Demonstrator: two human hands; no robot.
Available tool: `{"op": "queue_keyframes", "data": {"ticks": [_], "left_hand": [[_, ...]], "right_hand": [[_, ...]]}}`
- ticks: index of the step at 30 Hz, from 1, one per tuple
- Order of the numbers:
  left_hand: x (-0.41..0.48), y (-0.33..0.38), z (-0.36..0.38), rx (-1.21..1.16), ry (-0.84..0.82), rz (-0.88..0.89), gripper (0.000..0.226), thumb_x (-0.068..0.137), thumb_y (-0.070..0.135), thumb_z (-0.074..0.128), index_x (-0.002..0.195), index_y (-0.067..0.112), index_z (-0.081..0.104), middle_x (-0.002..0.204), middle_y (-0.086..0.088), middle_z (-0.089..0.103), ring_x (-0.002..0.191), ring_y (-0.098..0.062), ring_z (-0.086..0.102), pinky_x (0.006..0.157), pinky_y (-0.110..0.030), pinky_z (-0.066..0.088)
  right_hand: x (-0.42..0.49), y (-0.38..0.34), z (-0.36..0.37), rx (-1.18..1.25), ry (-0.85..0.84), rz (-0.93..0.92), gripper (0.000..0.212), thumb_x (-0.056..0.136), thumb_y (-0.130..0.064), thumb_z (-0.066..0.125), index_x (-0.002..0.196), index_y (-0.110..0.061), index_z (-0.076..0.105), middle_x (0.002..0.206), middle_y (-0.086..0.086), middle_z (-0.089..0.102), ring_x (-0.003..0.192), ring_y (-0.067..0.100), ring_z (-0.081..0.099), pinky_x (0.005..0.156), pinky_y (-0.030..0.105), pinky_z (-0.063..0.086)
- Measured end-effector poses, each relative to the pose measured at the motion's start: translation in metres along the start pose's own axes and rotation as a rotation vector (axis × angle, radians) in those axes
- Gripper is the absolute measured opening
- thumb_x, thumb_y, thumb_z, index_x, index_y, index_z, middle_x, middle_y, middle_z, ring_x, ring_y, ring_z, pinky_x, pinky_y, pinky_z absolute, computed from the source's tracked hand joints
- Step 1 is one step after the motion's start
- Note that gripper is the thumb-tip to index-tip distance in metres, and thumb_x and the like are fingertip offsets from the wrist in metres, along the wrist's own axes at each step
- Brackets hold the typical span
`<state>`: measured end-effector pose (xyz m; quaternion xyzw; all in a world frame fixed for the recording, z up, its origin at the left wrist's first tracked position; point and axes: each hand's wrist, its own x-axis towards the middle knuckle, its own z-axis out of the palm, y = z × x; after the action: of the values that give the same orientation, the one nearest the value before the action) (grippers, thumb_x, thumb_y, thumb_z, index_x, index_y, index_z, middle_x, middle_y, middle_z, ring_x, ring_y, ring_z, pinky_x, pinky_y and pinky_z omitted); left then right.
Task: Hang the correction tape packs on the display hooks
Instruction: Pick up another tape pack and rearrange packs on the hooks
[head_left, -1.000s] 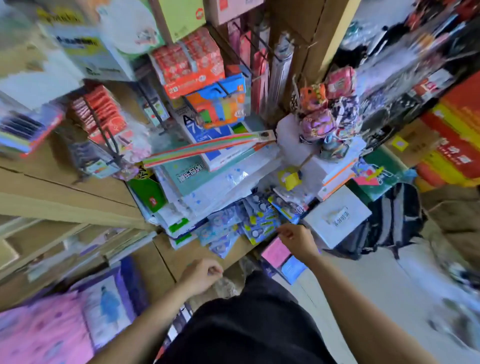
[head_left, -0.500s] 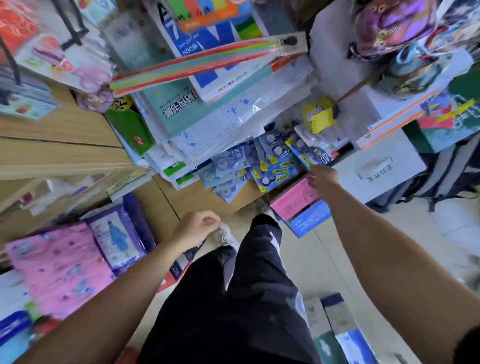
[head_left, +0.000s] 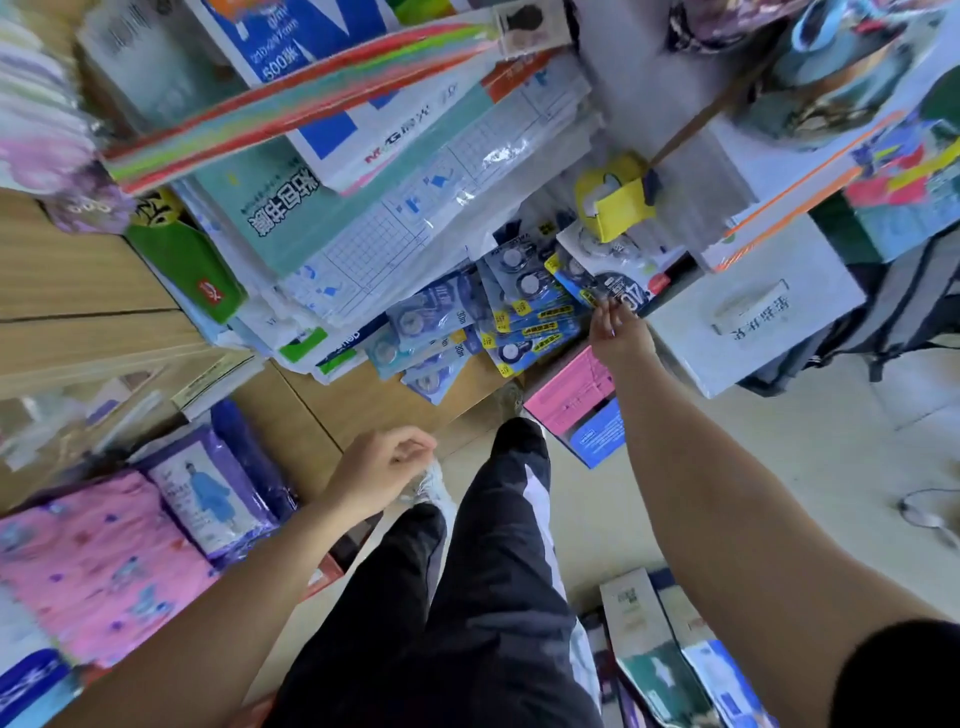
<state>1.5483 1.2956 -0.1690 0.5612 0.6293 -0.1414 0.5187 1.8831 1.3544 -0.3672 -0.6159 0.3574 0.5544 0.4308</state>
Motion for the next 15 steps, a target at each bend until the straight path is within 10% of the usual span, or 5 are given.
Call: {"op": "queue_keyframes", "data": {"ticks": [7, 15], "left_hand": [[0.012, 0.024, -0.013, 0.02, 0.009, 0.062, 0.012, 0.095, 0.022, 0.067, 0.103, 0.028, 0.074, 0.094, 0.023, 0.071, 0.087, 0.013, 0.064, 0.079, -0.013, 0.049], [0.032, 0.052, -0.017, 0.042, 0.17, 0.19, 0.048, 0.088, 0.026, 0.075, 0.133, 0.024, 0.059, 0.129, 0.007, 0.063, 0.117, -0.015, 0.058, 0.096, -0.034, 0.049]], "right_hand": [[-0.037, 0.023, -0.041, -0.082, -0.211, 0.001, 0.004, 0.097, -0.01, 0.059, 0.094, -0.008, 0.059, 0.082, 0.007, 0.072, 0.065, 0.012, 0.068, 0.065, 0.024, 0.057], [-0.085, 0.033, -0.074, -0.74, -0.459, -0.185, 0.013, 0.096, -0.006, 0.06, 0.084, -0.012, 0.063, 0.077, 0.002, 0.074, 0.062, 0.01, 0.066, 0.066, 0.026, 0.058]]}}
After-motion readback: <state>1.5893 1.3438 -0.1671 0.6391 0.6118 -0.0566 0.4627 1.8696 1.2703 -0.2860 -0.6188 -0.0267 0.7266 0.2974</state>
